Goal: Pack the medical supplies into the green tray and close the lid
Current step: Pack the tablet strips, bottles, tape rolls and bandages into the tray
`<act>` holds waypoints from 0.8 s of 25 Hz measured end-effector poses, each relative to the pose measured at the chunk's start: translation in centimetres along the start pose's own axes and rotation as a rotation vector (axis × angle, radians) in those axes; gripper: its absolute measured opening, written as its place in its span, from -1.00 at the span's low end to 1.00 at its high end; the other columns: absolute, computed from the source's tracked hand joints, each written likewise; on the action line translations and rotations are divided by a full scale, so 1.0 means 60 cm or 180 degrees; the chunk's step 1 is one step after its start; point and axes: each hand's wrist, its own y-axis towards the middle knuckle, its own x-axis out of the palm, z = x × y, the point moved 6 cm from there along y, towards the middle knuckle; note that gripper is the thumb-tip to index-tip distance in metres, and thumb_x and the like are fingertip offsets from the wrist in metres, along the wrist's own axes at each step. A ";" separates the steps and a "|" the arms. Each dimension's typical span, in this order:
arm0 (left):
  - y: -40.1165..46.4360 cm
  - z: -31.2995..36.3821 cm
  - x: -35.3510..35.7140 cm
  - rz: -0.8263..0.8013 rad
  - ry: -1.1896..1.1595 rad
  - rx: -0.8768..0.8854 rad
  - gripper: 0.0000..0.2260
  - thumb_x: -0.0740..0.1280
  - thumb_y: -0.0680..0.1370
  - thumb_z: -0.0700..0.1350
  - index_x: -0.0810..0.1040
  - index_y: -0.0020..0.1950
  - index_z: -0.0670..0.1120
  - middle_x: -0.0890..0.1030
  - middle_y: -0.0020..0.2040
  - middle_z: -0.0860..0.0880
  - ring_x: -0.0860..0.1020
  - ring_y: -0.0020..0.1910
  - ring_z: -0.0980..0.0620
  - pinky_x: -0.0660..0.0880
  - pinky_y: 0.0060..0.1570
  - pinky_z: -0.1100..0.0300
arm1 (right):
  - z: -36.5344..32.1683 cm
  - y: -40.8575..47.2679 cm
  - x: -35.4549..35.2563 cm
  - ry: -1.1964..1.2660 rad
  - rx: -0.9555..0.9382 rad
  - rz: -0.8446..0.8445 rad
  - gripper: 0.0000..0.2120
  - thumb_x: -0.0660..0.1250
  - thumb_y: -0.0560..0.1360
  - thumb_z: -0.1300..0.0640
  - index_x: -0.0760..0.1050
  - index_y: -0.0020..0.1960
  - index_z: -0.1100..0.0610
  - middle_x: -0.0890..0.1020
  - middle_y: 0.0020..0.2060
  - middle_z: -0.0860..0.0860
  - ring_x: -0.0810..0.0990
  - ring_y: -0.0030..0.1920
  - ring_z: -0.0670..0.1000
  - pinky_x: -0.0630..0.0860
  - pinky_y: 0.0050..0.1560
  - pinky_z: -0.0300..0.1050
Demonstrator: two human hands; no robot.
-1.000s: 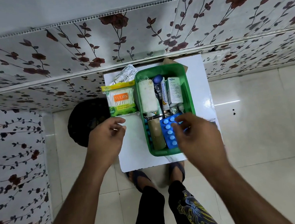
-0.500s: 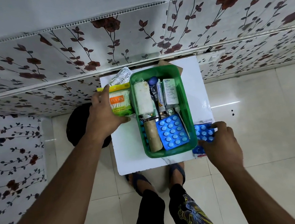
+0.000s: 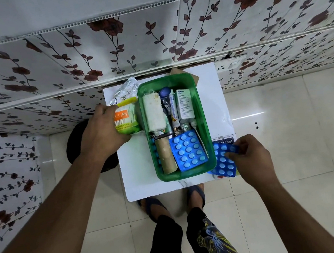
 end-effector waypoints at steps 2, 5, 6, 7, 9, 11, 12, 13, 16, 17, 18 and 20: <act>-0.021 -0.003 -0.022 0.0040 0.0033 -0.0103 -0.23 0.60 0.20 0.07 0.44 0.35 -0.06 0.47 0.21 -0.13 0.50 0.12 -0.20 0.49 0.00 0.00 | -0.008 0.002 -0.018 0.0205 0.0006 -0.0077 -0.81 0.49 0.41 0.18 0.48 -0.09 0.05 0.60 -0.20 -0.07 0.56 -0.25 -0.09 0.35 -0.39 -0.21; -0.062 0.001 -0.082 0.0315 0.0141 -0.0260 -0.24 0.52 0.23 0.24 0.44 0.34 -0.03 0.53 0.18 -0.13 0.48 0.15 -0.22 0.47 0.08 -0.06 | -0.041 -0.003 -0.064 0.0545 -0.0136 0.0046 -0.84 0.45 0.44 0.22 0.50 -0.12 0.03 0.62 -0.18 -0.07 0.60 -0.21 -0.09 0.38 -0.37 -0.22; -0.073 0.013 -0.106 0.0471 0.0122 -0.0231 -0.24 0.47 0.22 0.29 0.44 0.33 -0.02 0.54 0.16 -0.12 0.48 0.13 -0.22 0.44 0.07 -0.04 | -0.055 -0.008 -0.082 0.0697 -0.0195 0.0145 -0.83 0.44 0.46 0.23 0.49 -0.13 0.00 0.62 -0.19 -0.08 0.61 -0.20 -0.09 0.39 -0.36 -0.23; -0.079 0.033 -0.127 0.0634 0.0095 -0.0124 -0.23 0.42 0.21 0.35 0.44 0.32 -0.01 0.55 0.13 -0.09 0.48 0.09 -0.19 0.39 0.05 0.00 | -0.072 -0.013 -0.101 0.0856 -0.0268 0.0260 -0.81 0.43 0.47 0.23 0.49 -0.15 -0.02 0.63 -0.20 -0.09 0.61 -0.22 -0.12 0.41 -0.35 -0.23; -0.079 0.098 -0.148 0.0822 0.0136 0.0256 -0.22 0.37 0.21 0.41 0.41 0.31 0.02 0.58 0.07 -0.03 0.47 0.03 -0.13 0.26 0.02 0.09 | -0.109 -0.027 -0.133 0.1185 -0.0443 0.0385 -0.81 0.44 0.47 0.22 0.51 -0.17 -0.04 0.67 -0.26 -0.10 0.61 -0.30 -0.19 0.45 -0.36 -0.26; -0.062 0.167 -0.139 0.0803 0.0307 0.0619 -0.22 0.38 0.20 0.41 0.41 0.31 0.04 0.62 0.09 0.01 0.43 0.04 -0.10 0.25 -0.03 0.09 | -0.153 -0.043 -0.136 0.1335 -0.0661 0.0160 -0.82 0.46 0.45 0.22 0.54 -0.16 -0.03 0.68 -0.29 -0.17 0.61 -0.33 -0.23 0.47 -0.41 -0.34; -0.049 0.194 -0.124 0.0711 0.0434 0.0748 -0.23 0.40 0.21 0.40 0.42 0.31 0.03 0.62 0.12 0.02 0.41 0.06 -0.11 0.28 -0.05 0.06 | -0.172 -0.049 -0.125 0.1268 -0.0728 -0.0029 -0.83 0.47 0.43 0.23 0.55 -0.16 -0.02 0.68 -0.30 -0.20 0.61 -0.34 -0.24 0.46 -0.43 -0.38; -0.034 0.213 -0.106 0.0583 0.0579 0.0835 -0.24 0.42 0.21 0.37 0.43 0.31 0.02 0.60 0.14 0.00 0.40 0.09 -0.12 0.31 -0.04 0.02 | -0.188 -0.055 -0.108 0.1107 -0.0746 -0.0194 -0.82 0.49 0.41 0.22 0.55 -0.17 -0.01 0.68 -0.30 -0.21 0.62 -0.34 -0.25 0.45 -0.44 -0.40; 0.003 0.225 -0.060 0.0355 0.0972 0.0952 -0.23 0.50 0.22 0.29 0.45 0.34 0.00 0.53 0.21 -0.06 0.39 0.16 -0.16 0.29 0.03 -0.04 | -0.216 -0.068 -0.045 0.0266 -0.0823 -0.0385 -0.83 0.49 0.39 0.15 0.54 -0.14 -0.05 0.67 -0.30 -0.12 0.64 -0.27 -0.11 0.58 -0.30 -0.14; 0.009 0.222 -0.048 0.0324 0.1036 0.0996 -0.21 0.52 0.21 0.29 0.45 0.36 -0.01 0.52 0.23 -0.06 0.39 0.18 -0.17 0.29 0.04 -0.05 | -0.224 -0.072 -0.025 -0.0079 -0.0920 -0.0378 -0.83 0.47 0.39 0.12 0.54 -0.08 -0.06 0.68 -0.25 -0.11 0.64 -0.20 -0.01 0.58 -0.22 -0.08; 0.011 0.218 -0.036 0.0287 0.1044 0.1052 -0.19 0.52 0.21 0.29 0.43 0.38 -0.01 0.53 0.25 -0.06 0.40 0.20 -0.16 0.29 0.06 -0.05 | -0.231 -0.074 -0.008 -0.0444 -0.1061 -0.0344 -0.81 0.44 0.41 0.11 0.54 -0.01 -0.05 0.69 -0.19 -0.08 0.64 -0.14 0.07 0.56 -0.18 -0.05; 0.008 0.209 -0.022 0.0261 0.0964 0.1149 -0.19 0.47 0.25 0.32 0.40 0.39 -0.03 0.54 0.28 -0.04 0.41 0.23 -0.14 0.26 0.08 -0.05 | -0.238 -0.077 0.019 -0.1215 -0.1413 -0.0193 -0.74 0.40 0.42 0.13 0.50 0.10 -0.01 0.69 -0.12 0.00 0.63 -0.10 0.15 0.47 -0.25 -0.07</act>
